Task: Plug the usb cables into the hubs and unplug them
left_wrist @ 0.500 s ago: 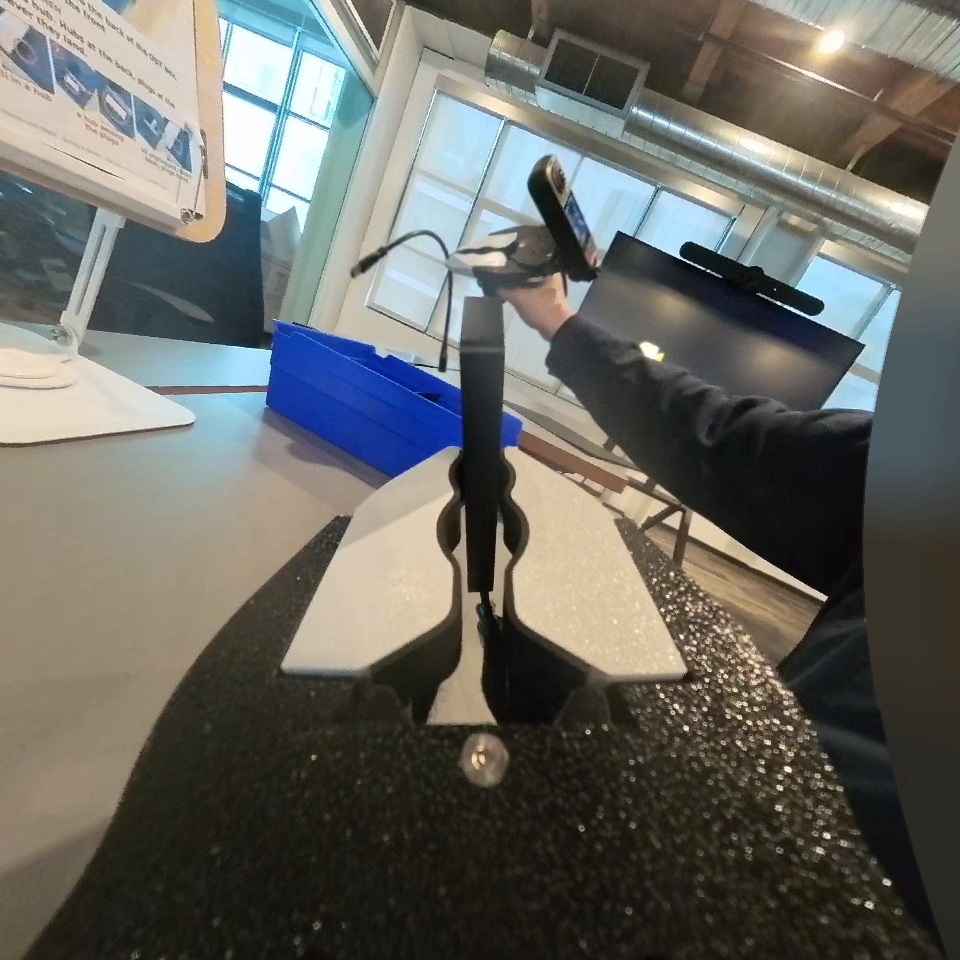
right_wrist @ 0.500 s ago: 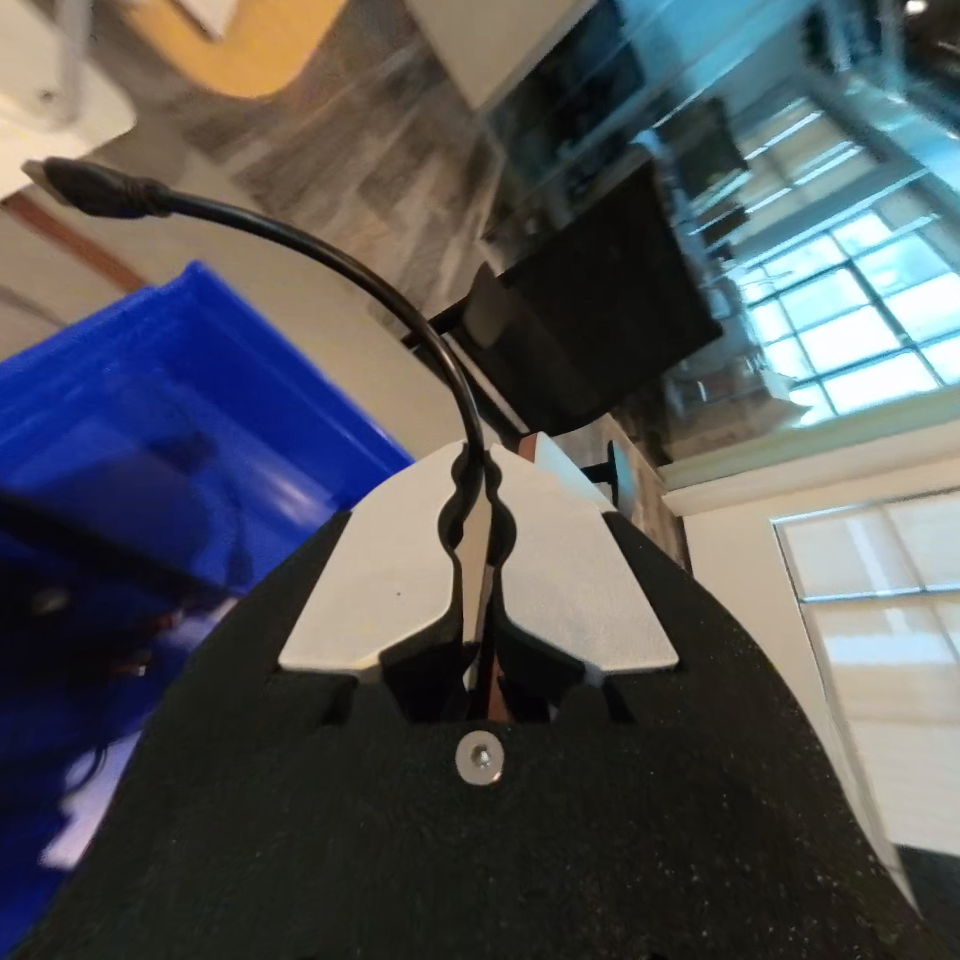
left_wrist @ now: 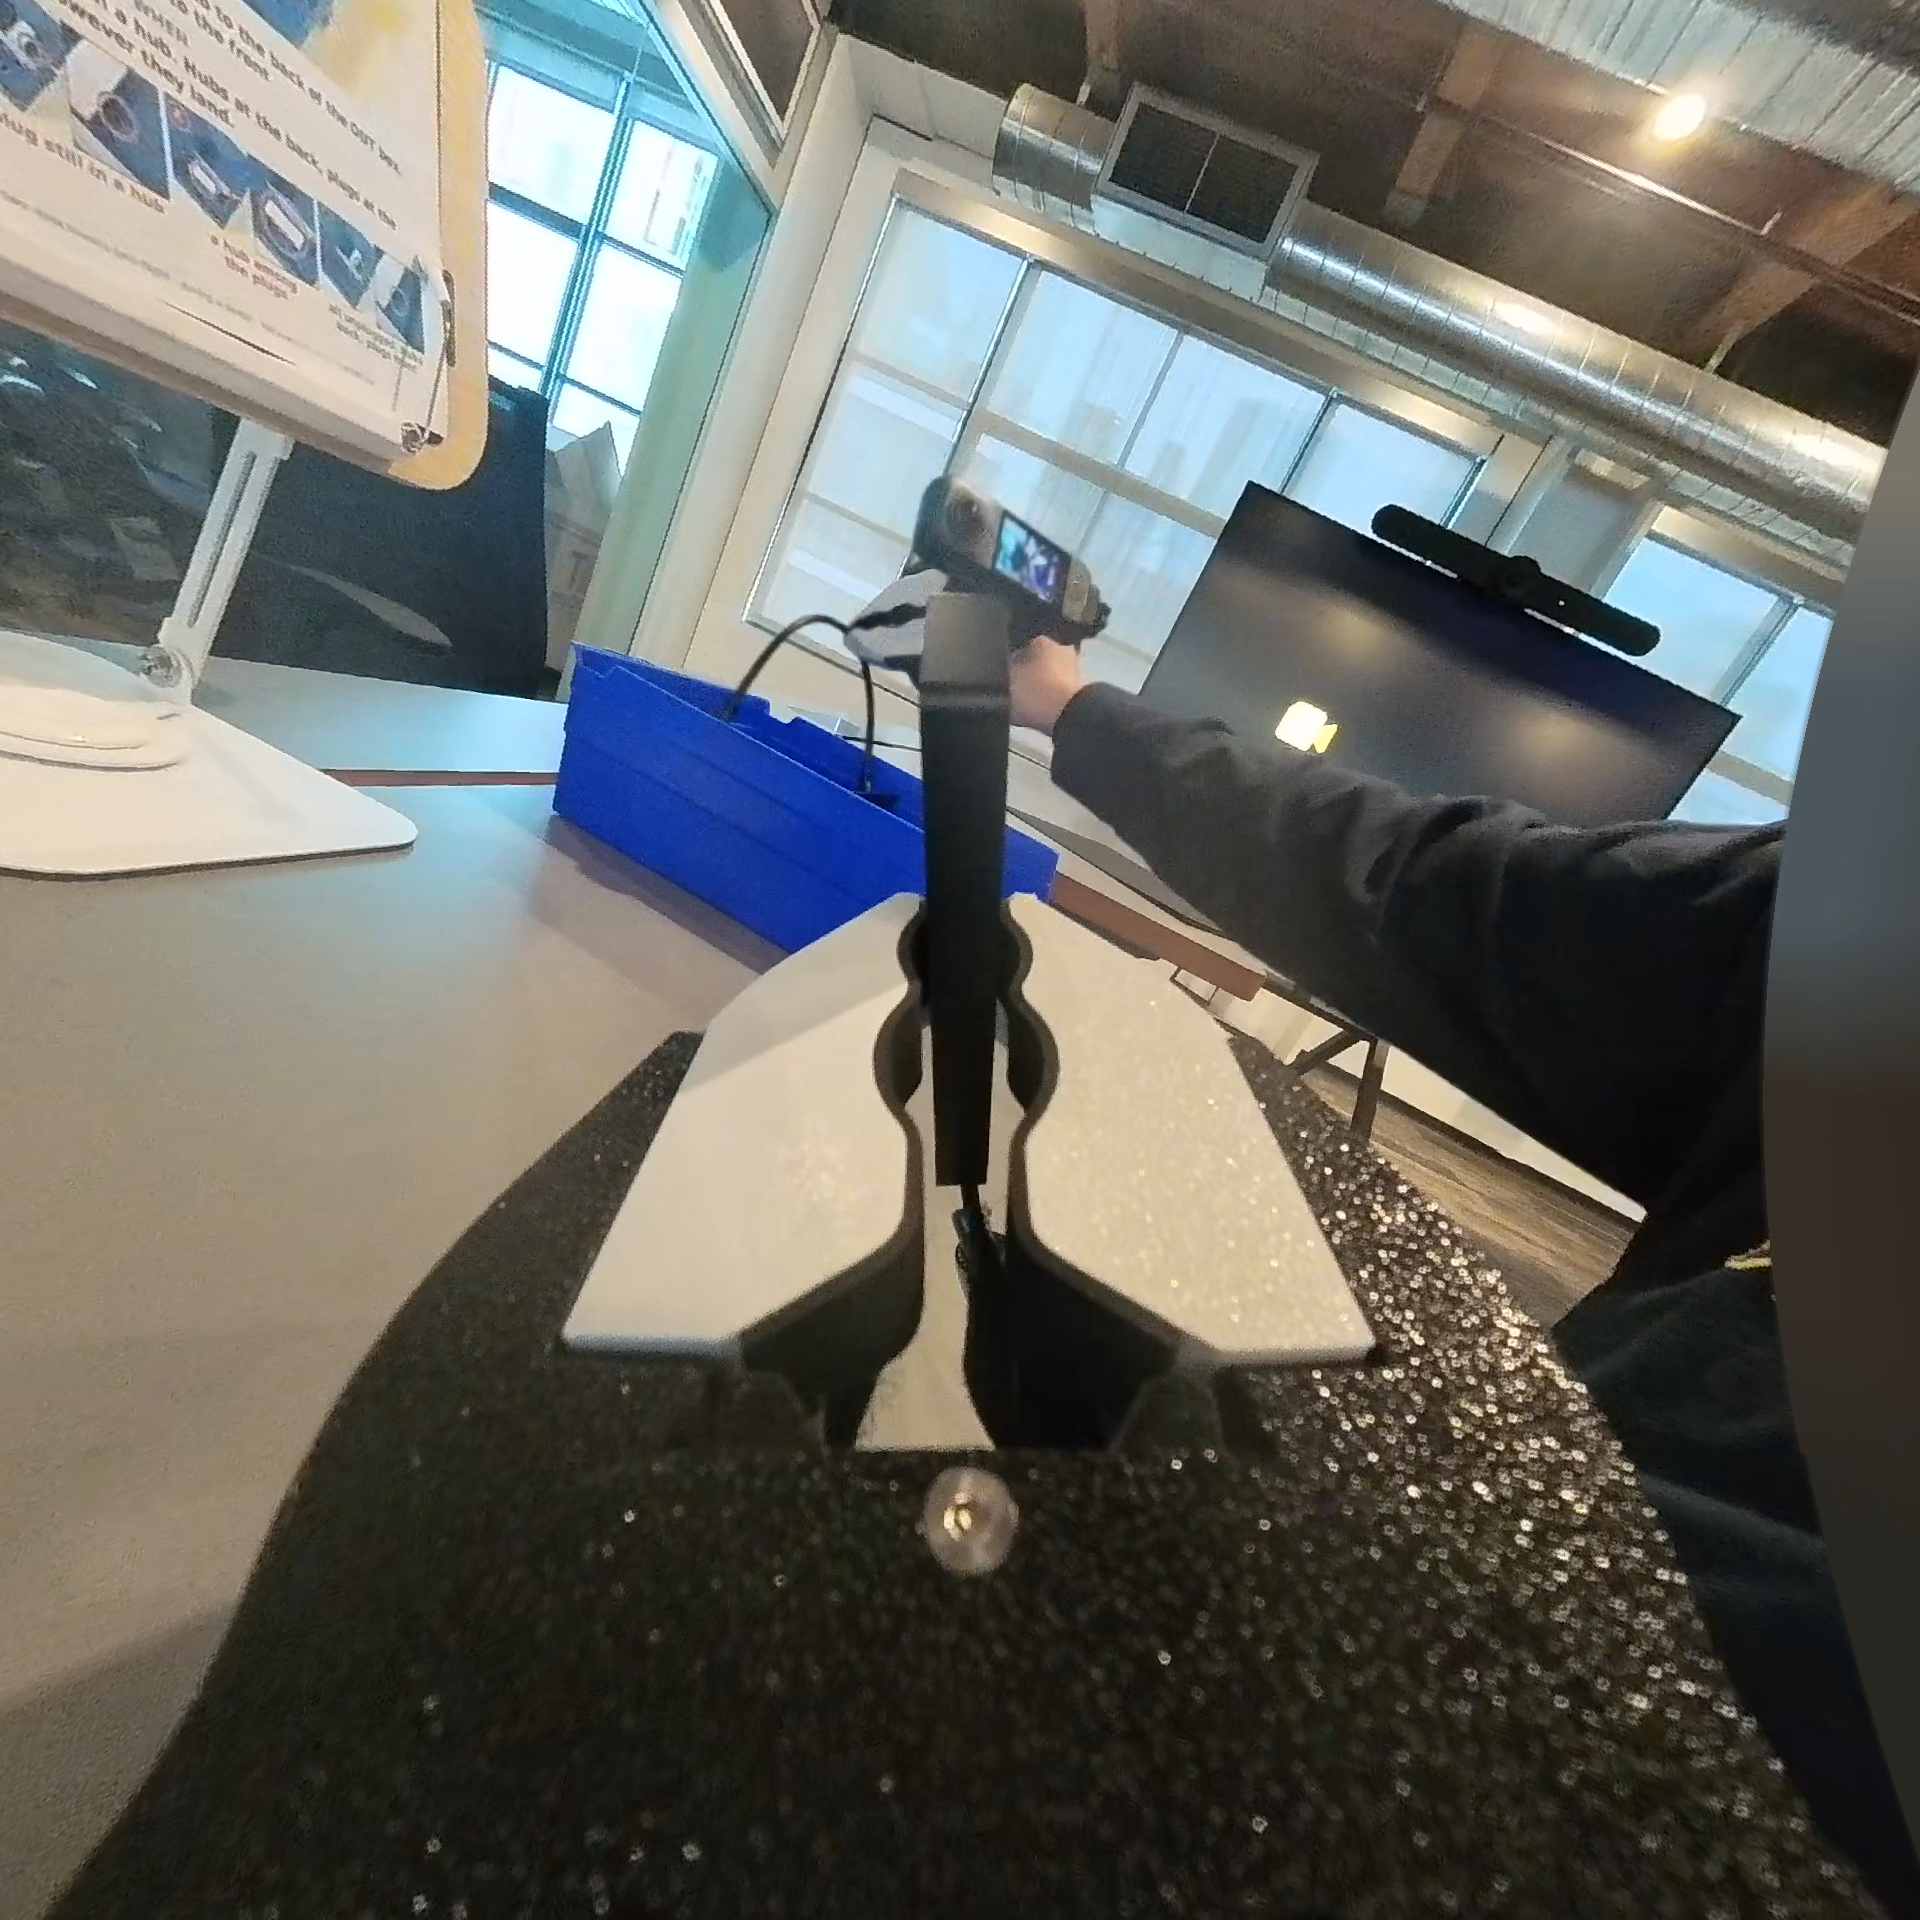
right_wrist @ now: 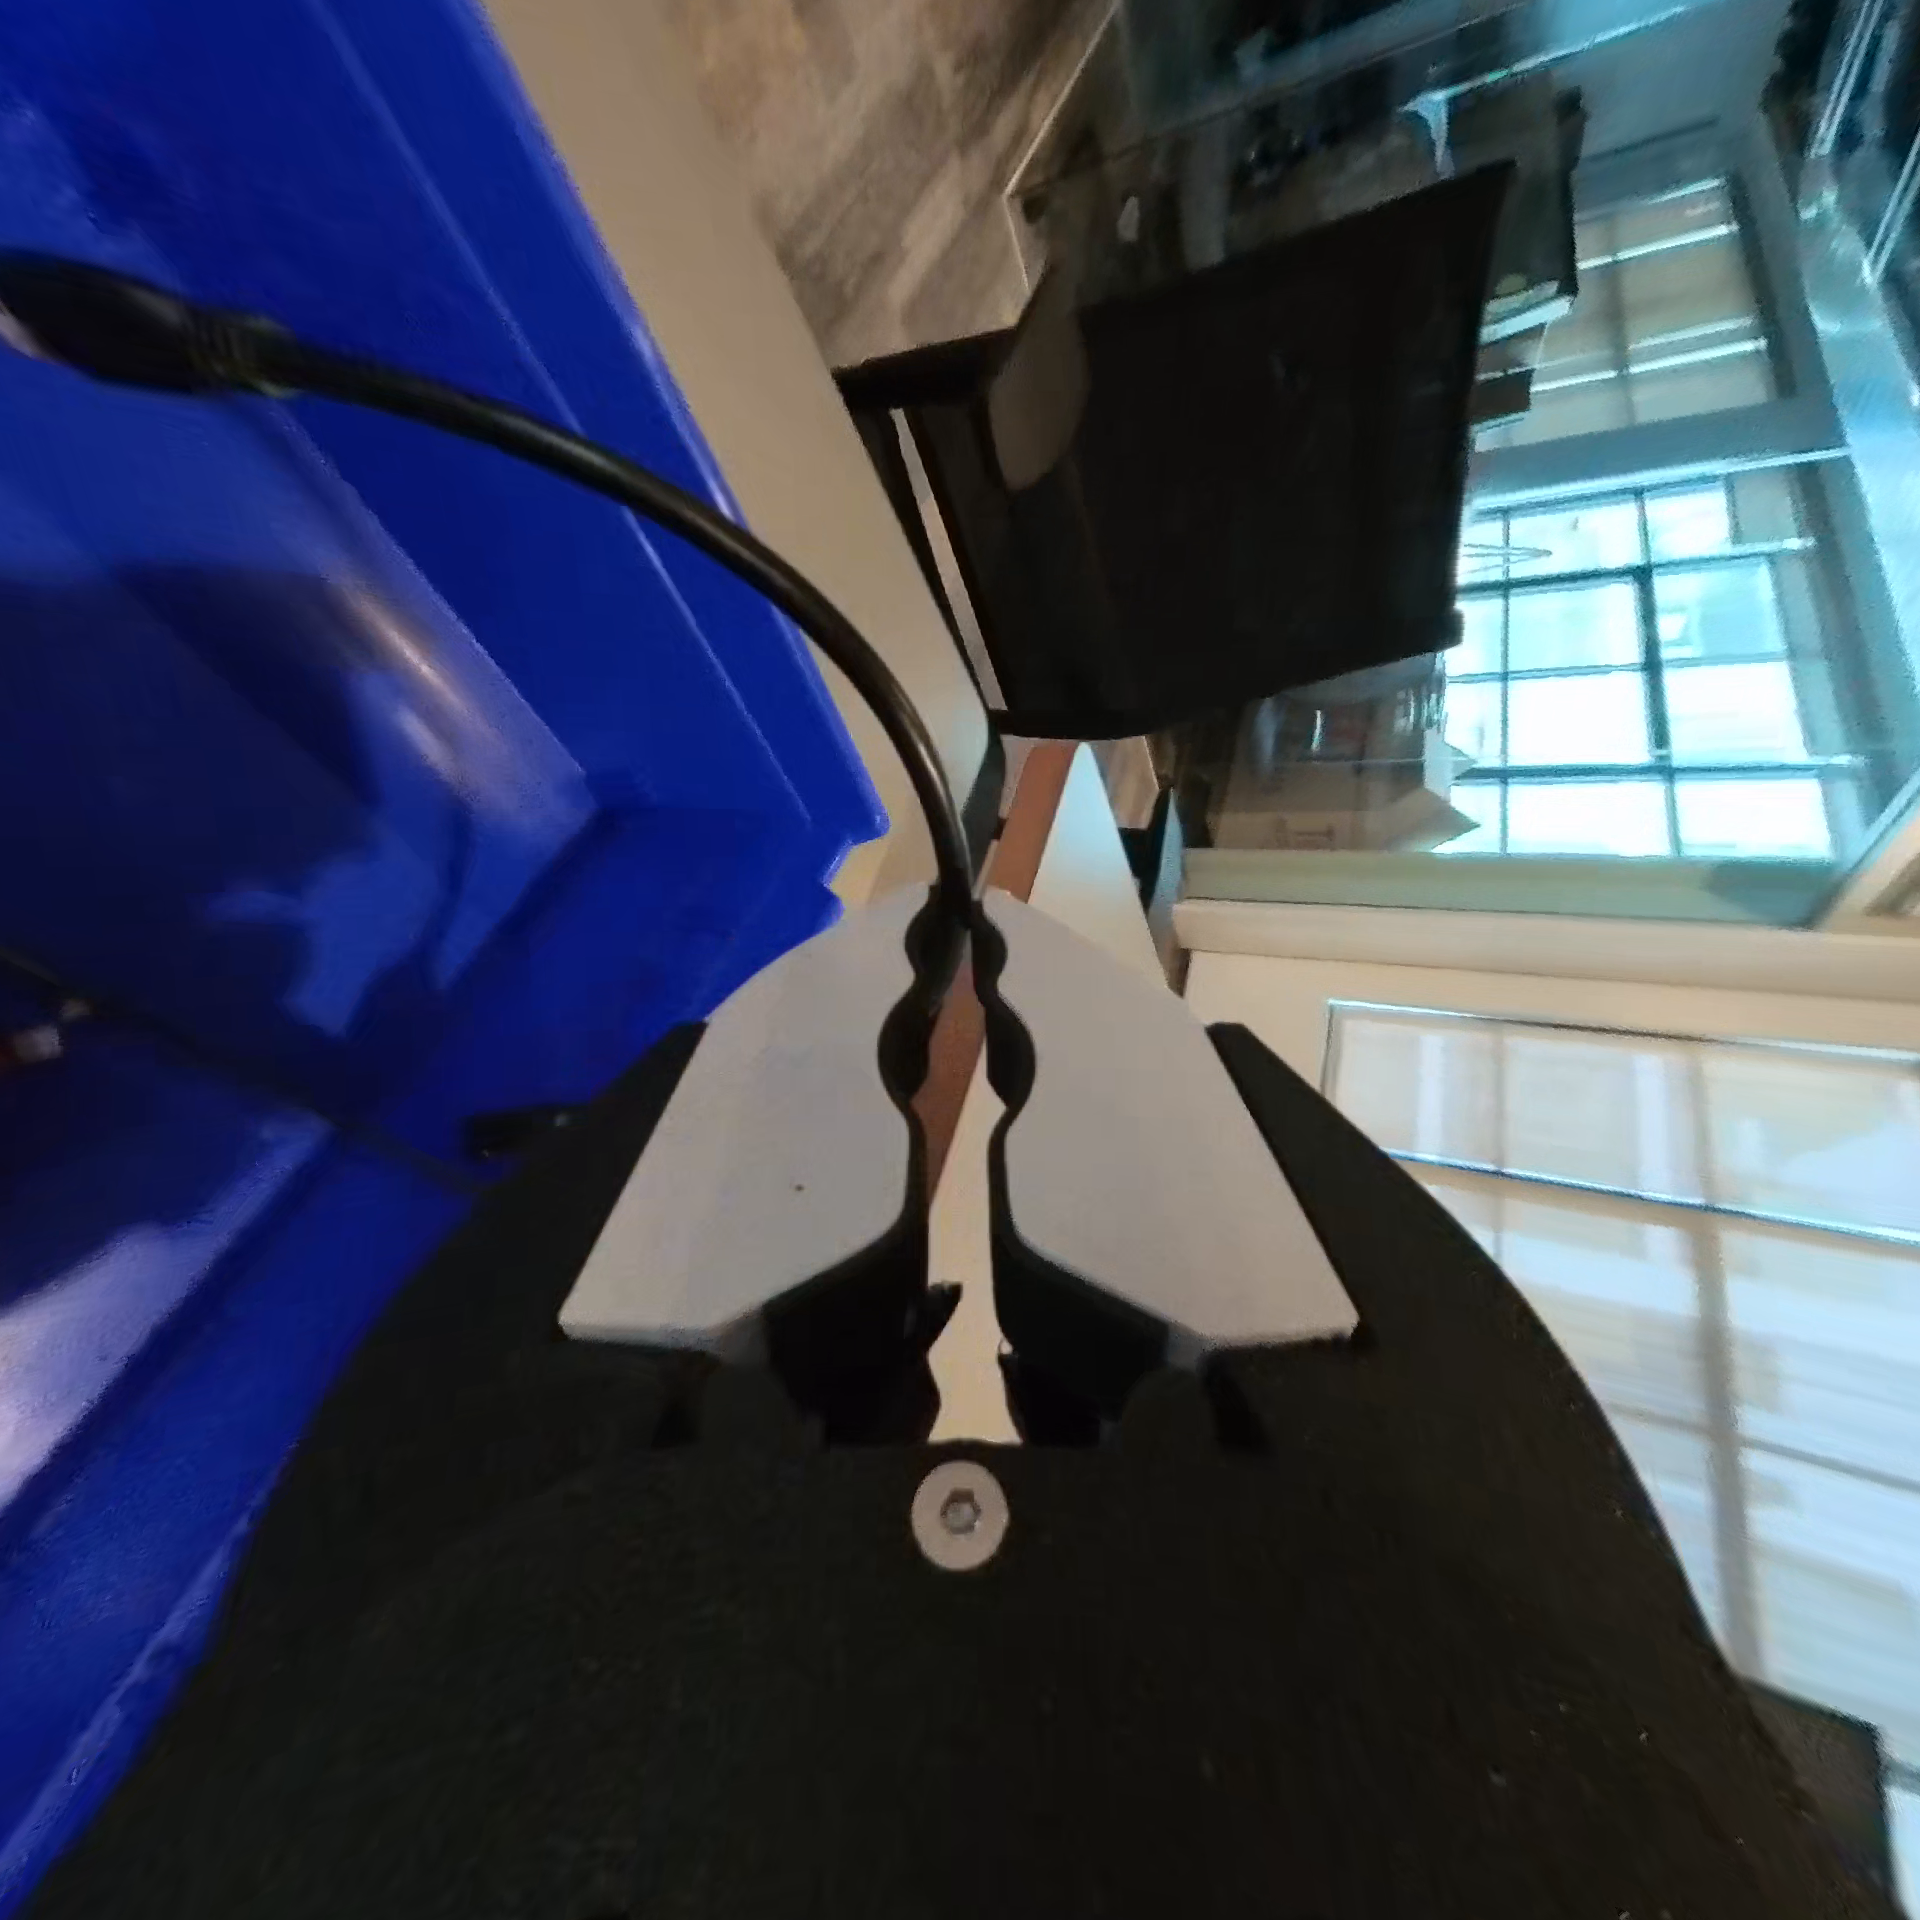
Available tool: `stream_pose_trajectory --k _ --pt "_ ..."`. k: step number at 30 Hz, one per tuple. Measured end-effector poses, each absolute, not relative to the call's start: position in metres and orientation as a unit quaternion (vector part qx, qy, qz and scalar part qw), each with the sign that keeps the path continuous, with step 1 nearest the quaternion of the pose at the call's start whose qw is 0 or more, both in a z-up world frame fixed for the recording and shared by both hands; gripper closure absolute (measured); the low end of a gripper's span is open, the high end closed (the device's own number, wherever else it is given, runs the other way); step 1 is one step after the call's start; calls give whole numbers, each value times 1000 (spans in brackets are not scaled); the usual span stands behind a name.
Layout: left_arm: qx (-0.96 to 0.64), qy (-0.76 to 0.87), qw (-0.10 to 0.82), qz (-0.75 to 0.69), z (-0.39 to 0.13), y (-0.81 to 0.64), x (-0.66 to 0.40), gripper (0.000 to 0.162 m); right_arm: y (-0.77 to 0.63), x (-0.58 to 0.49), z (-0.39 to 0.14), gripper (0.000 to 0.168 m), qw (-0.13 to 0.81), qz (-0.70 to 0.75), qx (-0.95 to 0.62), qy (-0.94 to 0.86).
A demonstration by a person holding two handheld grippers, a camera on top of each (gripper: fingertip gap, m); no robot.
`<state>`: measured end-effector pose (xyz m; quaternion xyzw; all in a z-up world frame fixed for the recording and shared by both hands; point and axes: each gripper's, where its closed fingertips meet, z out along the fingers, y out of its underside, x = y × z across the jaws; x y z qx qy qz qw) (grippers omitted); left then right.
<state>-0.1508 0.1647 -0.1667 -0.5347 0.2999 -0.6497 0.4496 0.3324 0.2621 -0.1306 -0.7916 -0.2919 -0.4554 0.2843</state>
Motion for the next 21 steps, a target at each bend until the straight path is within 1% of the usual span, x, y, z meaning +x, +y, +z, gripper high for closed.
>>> stream_pose_trajectory --k 6,10,15,19,21 --pt "-533 299 449 -652 -166 164 -151 151 272 305 -164 163 196 -423 -804 -370" --pt "-531 298 450 -654 -165 164 -152 151 271 294 -188 162 156 -384 -833 -367" --pt "-528 296 449 -658 -163 163 -152 151 266 293 -186 162 174 -335 -867 -325" --pt "-525 298 450 -658 -162 162 -152 151 259 305 -175 163 171 -362 -858 -322" --pt "-525 299 450 -658 -161 161 -152 151 257 307 -165 163 186 -373 -852 -318"
